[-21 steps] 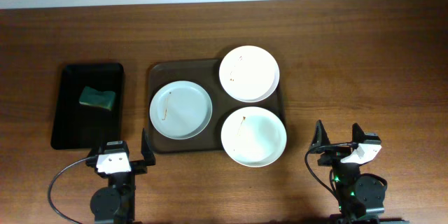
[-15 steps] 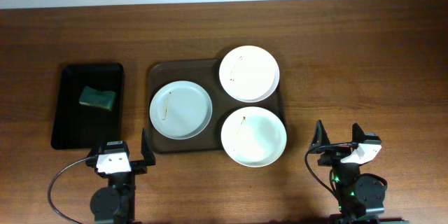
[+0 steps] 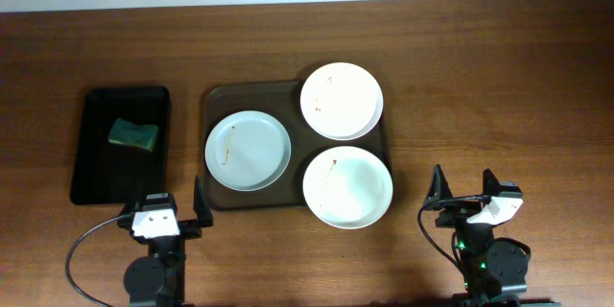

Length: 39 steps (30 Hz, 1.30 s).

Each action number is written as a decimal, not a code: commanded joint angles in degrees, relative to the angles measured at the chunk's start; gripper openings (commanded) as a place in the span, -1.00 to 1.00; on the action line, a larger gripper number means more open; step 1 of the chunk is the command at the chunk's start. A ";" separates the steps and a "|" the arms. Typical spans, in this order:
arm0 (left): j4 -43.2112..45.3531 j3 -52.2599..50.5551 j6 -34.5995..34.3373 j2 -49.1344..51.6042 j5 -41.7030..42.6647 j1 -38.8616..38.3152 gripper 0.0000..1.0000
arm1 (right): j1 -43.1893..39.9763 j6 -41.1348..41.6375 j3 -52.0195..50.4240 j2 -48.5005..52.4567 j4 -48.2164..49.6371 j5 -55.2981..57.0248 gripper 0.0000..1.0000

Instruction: Clean dirty plates on tray and stack at the side

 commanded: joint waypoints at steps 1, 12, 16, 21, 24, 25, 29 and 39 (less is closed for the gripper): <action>0.13 -0.31 0.90 -0.46 -0.46 0.17 0.98 | 0.35 -0.22 -0.46 -0.17 -0.20 -0.13 0.97; 0.50 -0.33 0.92 -0.46 -0.50 0.17 0.98 | 0.35 -0.22 -0.46 -0.17 0.07 1.36 0.97; 4.02 -0.31 0.90 -0.46 -0.46 0.17 0.98 | 0.35 -0.20 0.13 -0.17 4.50 -3.06 0.97; 10.86 0.98 0.87 -0.35 2.51 0.17 0.98 | 0.35 0.09 9.64 -0.11 -1.11 -9.38 0.97; 7.32 6.75 0.87 2.58 3.72 0.17 0.98 | 0.35 0.22 18.84 2.73 -4.26 -9.40 0.97; 5.27 9.75 0.87 4.48 3.74 0.17 0.98 | 0.35 0.22 23.26 5.53 -6.32 -9.92 0.97; 3.04 24.55 0.94 15.82 6.67 0.20 0.98 | 0.35 0.24 36.41 20.55 -8.57 -18.29 0.97; -36.98 74.23 0.94 64.24 15.41 7.08 0.98 | 4.70 0.24 66.29 65.48 -20.48 -39.39 0.97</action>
